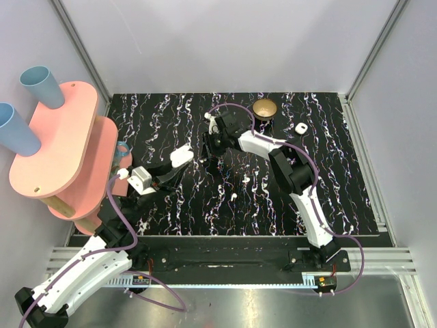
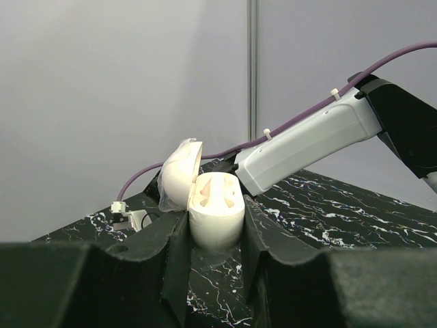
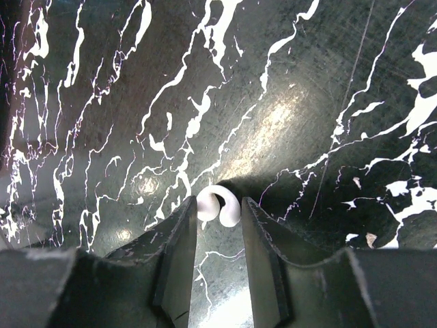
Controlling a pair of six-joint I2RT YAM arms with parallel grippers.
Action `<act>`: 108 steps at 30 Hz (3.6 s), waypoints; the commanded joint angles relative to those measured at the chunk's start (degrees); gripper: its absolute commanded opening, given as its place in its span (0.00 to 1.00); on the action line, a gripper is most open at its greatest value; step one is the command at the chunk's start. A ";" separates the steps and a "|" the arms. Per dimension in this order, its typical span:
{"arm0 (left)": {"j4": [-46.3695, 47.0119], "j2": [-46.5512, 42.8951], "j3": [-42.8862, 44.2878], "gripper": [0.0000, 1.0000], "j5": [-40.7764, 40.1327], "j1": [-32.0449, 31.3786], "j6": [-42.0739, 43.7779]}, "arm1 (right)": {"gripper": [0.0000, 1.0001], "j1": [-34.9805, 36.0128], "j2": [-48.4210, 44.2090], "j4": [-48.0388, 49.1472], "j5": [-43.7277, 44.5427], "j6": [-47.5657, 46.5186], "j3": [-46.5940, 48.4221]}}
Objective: Insert the wireless bluetooth earbuds into the charging case
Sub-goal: Move the right earbud to the center of the board, then pick up the right earbud from the center of the board.
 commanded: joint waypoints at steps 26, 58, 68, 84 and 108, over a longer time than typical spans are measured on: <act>1.73 -0.87 1.12 0.02 -1.37 0.22 0.15 | 0.33 1.83 -0.21 -4.39 0.84 -1.95 -6.23; 1.55 -1.31 1.21 0.04 -2.86 0.31 0.32 | 0.17 1.83 -14.27 13.26 1.37 5.16 -25.64; 2.43 -0.52 0.77 0.05 -2.77 0.22 -0.29 | 0.33 1.91 -16.91 20.48 2.07 5.70 -34.62; 1.81 -1.40 0.51 0.06 -3.91 0.31 -0.29 | 0.35 1.83 -19.11 19.78 3.39 5.17 -35.15; 1.38 -2.10 0.33 0.06 -4.09 0.22 -0.29 | 0.21 1.91 -22.72 19.51 6.12 5.08 -34.71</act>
